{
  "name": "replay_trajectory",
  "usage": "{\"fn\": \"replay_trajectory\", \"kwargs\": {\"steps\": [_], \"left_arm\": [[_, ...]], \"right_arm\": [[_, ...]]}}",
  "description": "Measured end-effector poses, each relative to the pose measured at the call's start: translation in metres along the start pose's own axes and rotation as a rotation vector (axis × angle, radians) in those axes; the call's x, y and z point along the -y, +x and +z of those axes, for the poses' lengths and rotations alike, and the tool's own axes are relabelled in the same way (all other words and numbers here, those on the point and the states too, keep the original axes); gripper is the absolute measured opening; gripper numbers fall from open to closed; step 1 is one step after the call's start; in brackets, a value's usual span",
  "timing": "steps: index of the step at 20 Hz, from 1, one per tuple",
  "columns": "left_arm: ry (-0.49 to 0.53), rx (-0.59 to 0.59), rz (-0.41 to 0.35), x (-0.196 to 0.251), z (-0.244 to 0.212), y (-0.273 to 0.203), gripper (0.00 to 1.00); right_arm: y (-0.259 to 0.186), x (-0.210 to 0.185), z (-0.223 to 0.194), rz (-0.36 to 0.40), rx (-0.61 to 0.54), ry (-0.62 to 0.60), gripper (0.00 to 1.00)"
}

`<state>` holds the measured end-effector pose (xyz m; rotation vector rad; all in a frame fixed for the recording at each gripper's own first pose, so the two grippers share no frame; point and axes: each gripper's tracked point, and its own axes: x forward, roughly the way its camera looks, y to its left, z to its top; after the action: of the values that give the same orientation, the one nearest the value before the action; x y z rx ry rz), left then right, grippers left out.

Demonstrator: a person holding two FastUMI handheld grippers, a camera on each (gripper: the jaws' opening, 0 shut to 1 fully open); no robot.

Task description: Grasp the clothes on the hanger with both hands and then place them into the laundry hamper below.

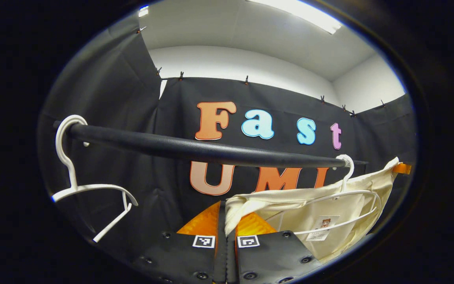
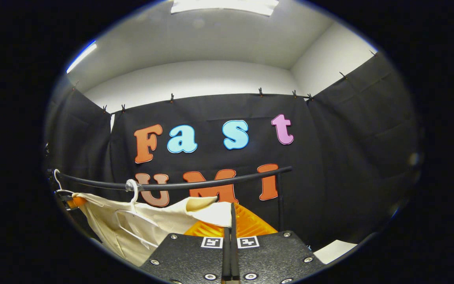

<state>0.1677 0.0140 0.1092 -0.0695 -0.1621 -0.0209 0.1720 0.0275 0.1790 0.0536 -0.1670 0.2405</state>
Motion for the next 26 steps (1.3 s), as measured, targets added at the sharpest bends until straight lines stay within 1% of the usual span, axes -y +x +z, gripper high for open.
{"fn": "replay_trajectory", "kwargs": {"steps": [1,2,5,6,7,14,17,22,26], "left_arm": [[0.001,0.0,0.001,-0.002,0.0,0.003,0.07],[0.002,-0.006,0.003,-0.003,-0.001,0.005,0.07],[0.013,-0.023,0.009,-0.005,-0.013,0.01,0.07],[0.015,-0.028,0.014,-0.006,-0.015,0.012,0.07],[0.012,-0.034,0.019,-0.008,-0.019,0.012,0.07],[-0.016,-0.093,0.047,-0.011,-0.05,0.016,0.07],[-0.035,-0.128,0.047,-0.011,-0.066,0.015,0.07],[-0.05,-0.171,0.049,-0.012,-0.087,0.016,0.07],[-0.074,-0.212,0.039,-0.006,-0.107,0.014,0.07]], "right_arm": [[0.006,0.003,-0.001,0.002,-0.006,0.005,0.0],[0.01,0.006,-0.002,0.003,-0.011,0.007,0.04],[0.026,0.016,-0.013,0.006,-0.036,0.006,0.04],[0.028,0.017,-0.02,0.012,-0.05,0.003,0.0],[0.031,0.017,-0.029,0.017,-0.067,0.001,0.0],[0.033,0.021,-0.081,0.076,-0.162,0.044,0.0],[0.031,0.022,-0.094,0.118,-0.183,0.103,0.0],[0.028,0.028,-0.114,0.157,-0.216,0.141,0.0],[0.026,0.036,-0.137,0.159,-0.258,0.211,0.0]]}}
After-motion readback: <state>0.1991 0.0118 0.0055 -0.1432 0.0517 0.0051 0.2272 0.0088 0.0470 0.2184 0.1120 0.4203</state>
